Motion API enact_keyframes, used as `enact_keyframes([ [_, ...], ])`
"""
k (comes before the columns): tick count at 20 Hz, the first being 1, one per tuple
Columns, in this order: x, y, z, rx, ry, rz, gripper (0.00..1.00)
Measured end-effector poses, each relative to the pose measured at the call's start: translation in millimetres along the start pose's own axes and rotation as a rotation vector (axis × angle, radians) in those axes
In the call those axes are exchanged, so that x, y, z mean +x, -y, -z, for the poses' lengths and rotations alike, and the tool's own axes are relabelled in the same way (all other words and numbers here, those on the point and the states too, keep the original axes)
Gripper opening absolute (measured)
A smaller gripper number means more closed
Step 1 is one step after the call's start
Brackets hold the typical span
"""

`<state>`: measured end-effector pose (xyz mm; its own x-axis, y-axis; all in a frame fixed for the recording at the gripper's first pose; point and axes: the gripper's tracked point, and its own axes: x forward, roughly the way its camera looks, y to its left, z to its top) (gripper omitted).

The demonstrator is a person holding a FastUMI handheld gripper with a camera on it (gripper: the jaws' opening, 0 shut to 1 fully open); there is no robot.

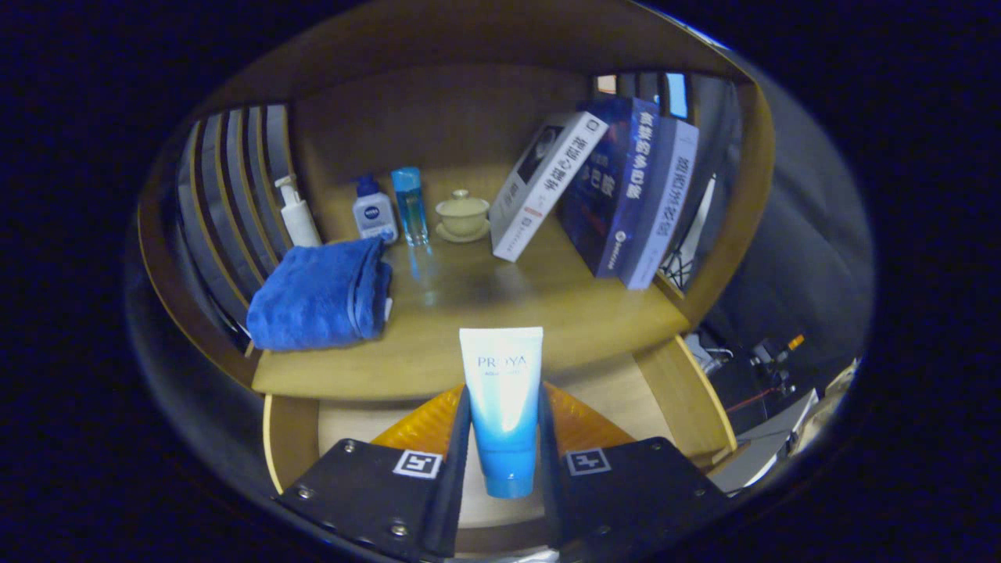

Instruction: Pull open the drawer, take out the items inside it, and place them on the countertop above the cabinet.

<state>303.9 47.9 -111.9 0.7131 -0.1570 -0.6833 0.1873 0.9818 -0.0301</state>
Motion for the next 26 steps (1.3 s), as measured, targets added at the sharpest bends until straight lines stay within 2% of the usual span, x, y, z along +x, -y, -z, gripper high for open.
enact_keyframes([
  [7, 49, -7, -46, -0.02, 0.041, -0.07, 0.43],
  [13, 88, -7, -42, -0.056, 0.009, -0.098, 0.43],
  [17, 103, -11, -48, -0.066, 0.042, -0.122, 0.43],
  [20, 110, -11, -52, -0.084, 0.064, -0.117, 0.43],
  [23, 106, -16, -56, -0.099, 0.095, -0.127, 0.49],
  [26, 85, -23, -75, -0.075, 0.186, -0.158, 0.56],
])
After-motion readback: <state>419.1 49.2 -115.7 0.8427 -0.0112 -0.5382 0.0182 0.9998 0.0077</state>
